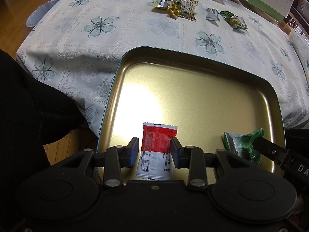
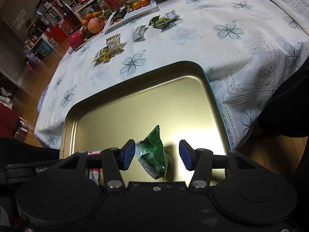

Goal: Organize snacks
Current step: 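Lower both snacks into the gold tray and open both tools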

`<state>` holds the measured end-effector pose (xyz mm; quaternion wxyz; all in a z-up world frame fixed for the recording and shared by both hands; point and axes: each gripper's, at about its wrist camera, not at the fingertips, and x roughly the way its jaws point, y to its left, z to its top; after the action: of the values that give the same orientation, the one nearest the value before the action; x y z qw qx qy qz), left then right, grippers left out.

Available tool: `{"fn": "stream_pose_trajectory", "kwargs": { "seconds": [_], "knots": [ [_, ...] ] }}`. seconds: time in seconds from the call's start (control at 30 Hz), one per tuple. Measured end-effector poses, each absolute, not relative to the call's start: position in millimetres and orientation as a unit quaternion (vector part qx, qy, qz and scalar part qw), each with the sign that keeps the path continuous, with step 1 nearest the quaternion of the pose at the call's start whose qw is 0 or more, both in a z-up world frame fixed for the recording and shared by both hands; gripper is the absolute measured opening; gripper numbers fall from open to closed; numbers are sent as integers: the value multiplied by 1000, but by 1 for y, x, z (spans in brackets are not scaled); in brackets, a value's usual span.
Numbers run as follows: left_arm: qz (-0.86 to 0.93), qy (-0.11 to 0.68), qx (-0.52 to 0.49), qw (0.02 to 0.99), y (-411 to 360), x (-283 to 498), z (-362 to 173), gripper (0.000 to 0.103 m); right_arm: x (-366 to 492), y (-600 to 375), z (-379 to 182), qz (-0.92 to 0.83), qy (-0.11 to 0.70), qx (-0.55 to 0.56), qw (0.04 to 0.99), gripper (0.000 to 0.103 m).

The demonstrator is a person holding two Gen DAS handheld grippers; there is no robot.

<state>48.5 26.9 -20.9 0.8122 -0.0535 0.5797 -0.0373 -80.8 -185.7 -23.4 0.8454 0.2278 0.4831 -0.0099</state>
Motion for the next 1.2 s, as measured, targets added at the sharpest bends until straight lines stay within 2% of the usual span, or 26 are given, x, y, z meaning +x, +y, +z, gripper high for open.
{"fn": "stream_pose_trajectory", "kwargs": {
  "seconds": [0.53,0.9,1.2],
  "knots": [
    [-35,577,-52,814,27,48,-20,44,-80,-182,-24,-23,496,202,844,63],
    [-28,564,-34,825,23,44,-16,44,-80,-162,-21,-99,515,72,848,74],
    [-20,550,-38,834,25,44,-10,44,-77,-152,-2,-59,522,69,848,79]
  ]
}}
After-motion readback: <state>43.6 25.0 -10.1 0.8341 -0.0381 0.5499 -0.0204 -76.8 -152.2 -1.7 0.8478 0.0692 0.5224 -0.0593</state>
